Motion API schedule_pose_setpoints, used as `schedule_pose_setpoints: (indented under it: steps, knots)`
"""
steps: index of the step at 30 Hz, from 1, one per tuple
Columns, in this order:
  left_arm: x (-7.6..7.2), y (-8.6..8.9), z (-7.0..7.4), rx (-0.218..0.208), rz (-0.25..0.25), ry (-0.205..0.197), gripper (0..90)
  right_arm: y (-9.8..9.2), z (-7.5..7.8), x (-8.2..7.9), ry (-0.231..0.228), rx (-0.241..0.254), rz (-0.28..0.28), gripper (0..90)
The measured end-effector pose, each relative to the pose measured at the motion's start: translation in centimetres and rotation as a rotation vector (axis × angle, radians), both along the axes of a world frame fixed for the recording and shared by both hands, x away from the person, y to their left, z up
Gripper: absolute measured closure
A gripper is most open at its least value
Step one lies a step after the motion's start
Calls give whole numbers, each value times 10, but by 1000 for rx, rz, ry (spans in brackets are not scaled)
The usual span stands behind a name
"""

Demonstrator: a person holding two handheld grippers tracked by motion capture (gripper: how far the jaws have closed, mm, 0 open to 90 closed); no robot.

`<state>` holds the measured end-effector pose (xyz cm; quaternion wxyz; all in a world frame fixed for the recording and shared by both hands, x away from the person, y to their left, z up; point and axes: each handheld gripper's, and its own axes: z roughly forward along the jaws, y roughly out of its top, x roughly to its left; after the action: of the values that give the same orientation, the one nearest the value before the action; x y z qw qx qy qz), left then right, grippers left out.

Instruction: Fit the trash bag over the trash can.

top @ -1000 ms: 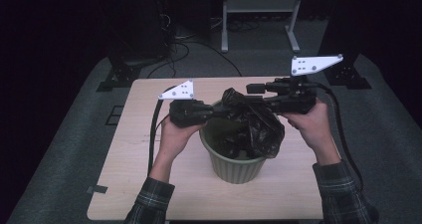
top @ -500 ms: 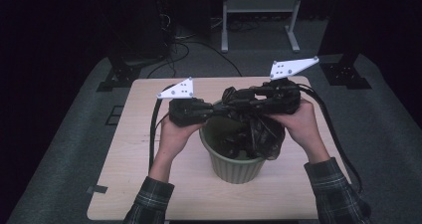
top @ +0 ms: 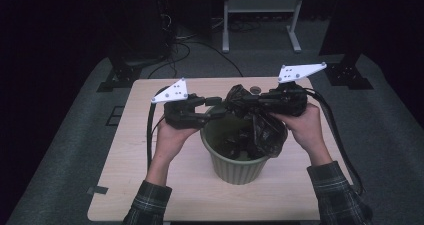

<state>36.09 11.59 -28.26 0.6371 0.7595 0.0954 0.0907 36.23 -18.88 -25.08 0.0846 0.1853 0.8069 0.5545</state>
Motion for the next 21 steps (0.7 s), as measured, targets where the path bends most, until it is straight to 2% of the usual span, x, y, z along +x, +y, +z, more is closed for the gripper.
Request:
schedule_pose_setpoints:
  steps: [3, 8, 11, 16, 21]
  knots:
    - [-4, -2, 6, -2, -6, -24, 592, 0, -3, 1, 1, 6, -3, 898]
    - [-5, -11, 9, 17, -16, -43, 623, 2, -4, 1, 5, 18, -3, 898]
    - [-5, -14, 9, 28, -22, -49, 714, 2, -4, 1, 8, 25, 2, 898]
    - [-2, -17, 6, 32, -50, -36, 896, 1, -3, -1, 7, 28, 7, 897]
    - [-3, -17, 2, 58, -67, -17, 898, -5, -3, 0, 6, 37, -10, 897]
